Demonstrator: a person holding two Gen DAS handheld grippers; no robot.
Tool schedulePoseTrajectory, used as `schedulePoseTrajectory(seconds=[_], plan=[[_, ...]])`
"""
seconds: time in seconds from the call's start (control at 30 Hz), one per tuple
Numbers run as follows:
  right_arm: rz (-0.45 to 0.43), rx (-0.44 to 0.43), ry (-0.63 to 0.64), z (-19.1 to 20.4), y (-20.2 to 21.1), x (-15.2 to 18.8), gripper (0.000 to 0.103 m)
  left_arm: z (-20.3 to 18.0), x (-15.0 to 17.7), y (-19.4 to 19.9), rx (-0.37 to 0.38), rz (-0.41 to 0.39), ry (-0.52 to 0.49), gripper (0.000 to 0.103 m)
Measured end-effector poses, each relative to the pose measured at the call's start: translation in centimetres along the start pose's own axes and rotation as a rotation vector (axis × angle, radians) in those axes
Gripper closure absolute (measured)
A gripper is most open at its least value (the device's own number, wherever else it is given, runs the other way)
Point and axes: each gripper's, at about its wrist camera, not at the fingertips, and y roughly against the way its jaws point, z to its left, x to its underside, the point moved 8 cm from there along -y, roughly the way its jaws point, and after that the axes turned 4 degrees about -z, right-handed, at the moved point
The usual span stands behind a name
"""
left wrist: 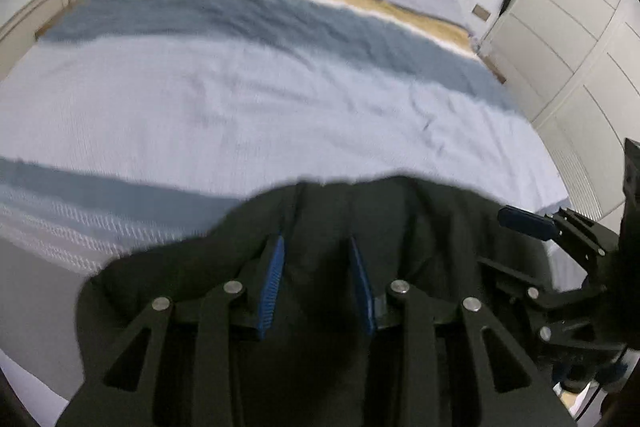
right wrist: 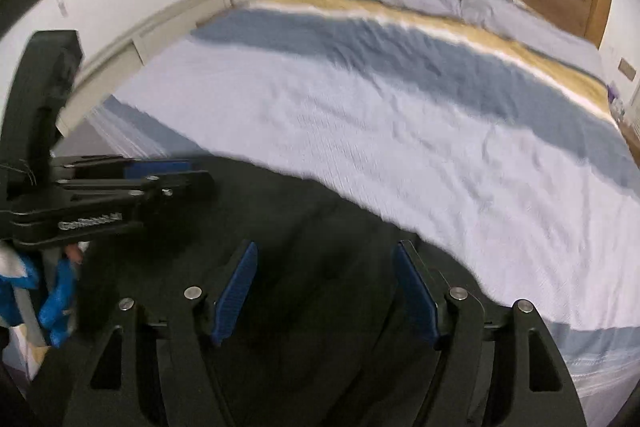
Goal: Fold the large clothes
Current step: 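Lower the folded hood onto the coat body and open both tools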
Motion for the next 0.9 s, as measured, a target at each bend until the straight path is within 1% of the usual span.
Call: schedulePoseTrajectory(seconds=[0.07, 0.1, 0.13, 0.17, 0.23, 0.27, 0.33, 0.4, 0.53, 0.67, 0.73, 0.77, 0.8, 0.9], plan=[[0.042, -0.02, 0.007, -0.3, -1.2, 2.6, 0.033, 0.3, 2.6, -0.3, 0.019, 0.028, -0.002, 0.071], [0.057, -0.026, 0.02, -0.2, -1.1, 3.7, 0.033, 0.2, 3.7, -0.4, 0.03, 0.038, -0.007, 0.071], [0.076, -0.034, 0.036, -0.2, -1.3, 4.5, 0.033, 0.1, 4.9, -0.2, 0.033, 0.046, -0.025, 0.071], [0.095, -0.042, 0.056, -0.2, -1.2, 6.0, 0.033, 0.1, 6.4, 0.0, 0.025, 0.049, -0.05, 0.071], [0.107, -0.038, 0.084, -0.6, -0.6, 8.3, 0.033, 0.1, 8.7, 0.2, 0.024, 0.057, -0.063, 0.071], [0.109, -0.034, 0.088, -0.9, -0.2, 9.4, 0.033, 0.1, 9.9, 0.3, 0.031, 0.064, -0.051, 0.071], [0.103, -0.037, 0.068, -1.7, 0.0, 11.0, 0.033, 0.0, 11.5, 0.4, 0.03, 0.059, -0.047, 0.071], [0.09, -0.042, 0.049, -2.2, 0.3, 12.1, 0.032, -0.3, 12.7, 0.1, 0.016, 0.041, -0.074, 0.071], [0.069, -0.021, 0.053, -1.9, -0.5, 14.0, 0.032, -0.3, 13.7, -1.1, -0.016, 0.024, -0.097, 0.071], [0.095, 0.022, 0.077, -1.5, -0.9, 13.8, 0.033, -0.6, 13.7, -1.3, -0.055, 0.046, -0.128, 0.071], [0.128, 0.047, 0.09, -1.0, -0.2, 13.3, 0.033, -0.9, 13.5, -0.2, -0.07, 0.057, -0.133, 0.071], [0.142, 0.054, 0.088, -0.8, 0.4, 12.9, 0.033, -1.1, 13.2, 0.9, -0.071, 0.052, -0.117, 0.071], [0.144, 0.052, 0.084, -0.5, 1.3, 12.6, 0.033, -1.3, 13.0, 2.2, -0.077, 0.029, -0.105, 0.07], [0.088, 0.024, 0.094, 0.8, 4.5, 11.6, 0.032, -3.1, 12.5, 5.3, -0.076, -0.032, -0.122, 0.07]])
